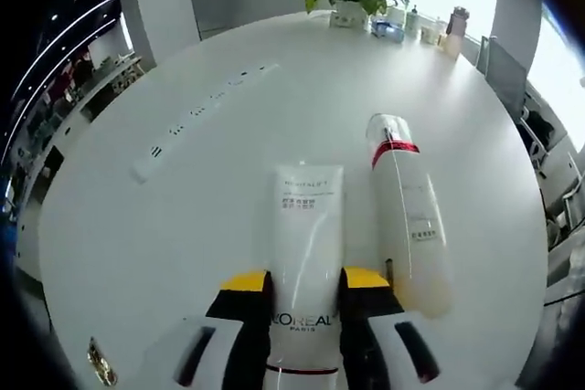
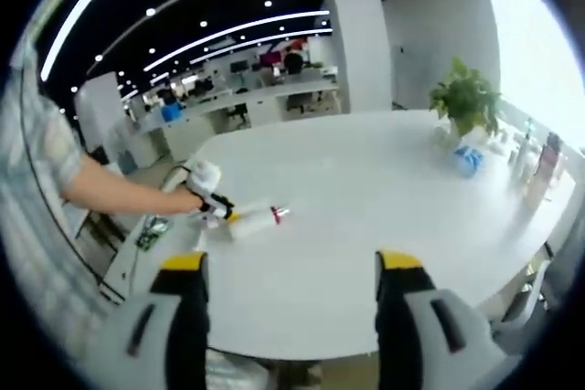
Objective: Arrange the skincare products in the storage area until every visible bottle or jar stands upright without overlapping.
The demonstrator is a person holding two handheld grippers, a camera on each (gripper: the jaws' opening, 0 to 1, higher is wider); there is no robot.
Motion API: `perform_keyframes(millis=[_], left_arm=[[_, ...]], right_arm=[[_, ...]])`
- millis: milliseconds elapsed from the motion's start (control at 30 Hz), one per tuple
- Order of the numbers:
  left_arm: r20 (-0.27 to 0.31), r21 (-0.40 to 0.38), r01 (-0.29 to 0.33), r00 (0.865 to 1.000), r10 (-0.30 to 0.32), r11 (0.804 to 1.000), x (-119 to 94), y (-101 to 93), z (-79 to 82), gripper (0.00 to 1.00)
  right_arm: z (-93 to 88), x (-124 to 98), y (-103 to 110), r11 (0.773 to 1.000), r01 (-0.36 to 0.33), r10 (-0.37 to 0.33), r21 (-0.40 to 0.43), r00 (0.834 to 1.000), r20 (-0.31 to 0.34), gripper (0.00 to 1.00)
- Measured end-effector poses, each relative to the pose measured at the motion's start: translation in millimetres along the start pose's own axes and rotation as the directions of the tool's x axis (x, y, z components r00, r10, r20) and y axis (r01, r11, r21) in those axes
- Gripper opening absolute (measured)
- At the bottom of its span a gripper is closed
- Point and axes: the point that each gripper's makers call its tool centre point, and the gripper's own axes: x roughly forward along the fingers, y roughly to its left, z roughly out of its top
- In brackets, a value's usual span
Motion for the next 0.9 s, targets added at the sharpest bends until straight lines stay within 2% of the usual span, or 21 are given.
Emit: perform_keyframes(millis=[100,167,233,300,400,567,700,800,900], left_arm=[[-0.007,-0.028,0.006,1.000,-0.007,1.000,-1,-1.6,0.9,0.26],[0.017,-0.076,0.023,1.000,-0.022,0.997,-1,-3.3,4.4,0.26],[0.036,-0.088,0.027,0.999,-0.024,0.996,-4,-4.8,9.3,0.26],[0.089,-0.117,0.049,0.995,-0.038,0.992,-7,-7.8,19.4,0.26],[0.113,-0.126,0.036,0.993,-0.022,0.991,-15,-5.4,25.9,0.26],[0.227,-0.180,0.051,0.974,-0.009,0.982,-43,-0.7,47.3,0.26],[0.293,-0.175,0.046,0.956,0.008,0.983,-70,-0.2,56.8,0.26],[0.313,-0.177,0.048,0.950,0.010,0.983,-86,-4.8,56.9,0.26],[0.357,-0.191,0.058,0.934,0.014,0.980,-103,-11.1,57.4,0.26]], right_arm=[[-2.1,-2,1,1.000,0.002,-0.002,-0.001,1.000,-0.003,0.73],[-3.2,-3,1,1.000,0.002,-0.002,-0.002,1.000,-0.003,0.73],[-3.9,-4,2,1.000,0.001,-0.001,0.002,1.000,-0.003,0.73],[-4.7,-4,3,1.000,-0.001,0.001,0.005,1.000,-0.003,0.73],[-5.2,-3,6,1.000,-0.013,0.013,0.004,1.000,-0.002,0.73],[-0.2,7,19,0.998,-0.064,0.063,0.022,0.998,0.015,0.73],[4.1,20,36,0.993,-0.120,0.120,0.006,0.993,0.015,0.73],[6.2,29,50,0.986,-0.166,0.166,-0.015,0.986,0.010,0.73],[7.2,38,64,0.977,-0.209,0.209,-0.033,0.978,-0.002,0.73]])
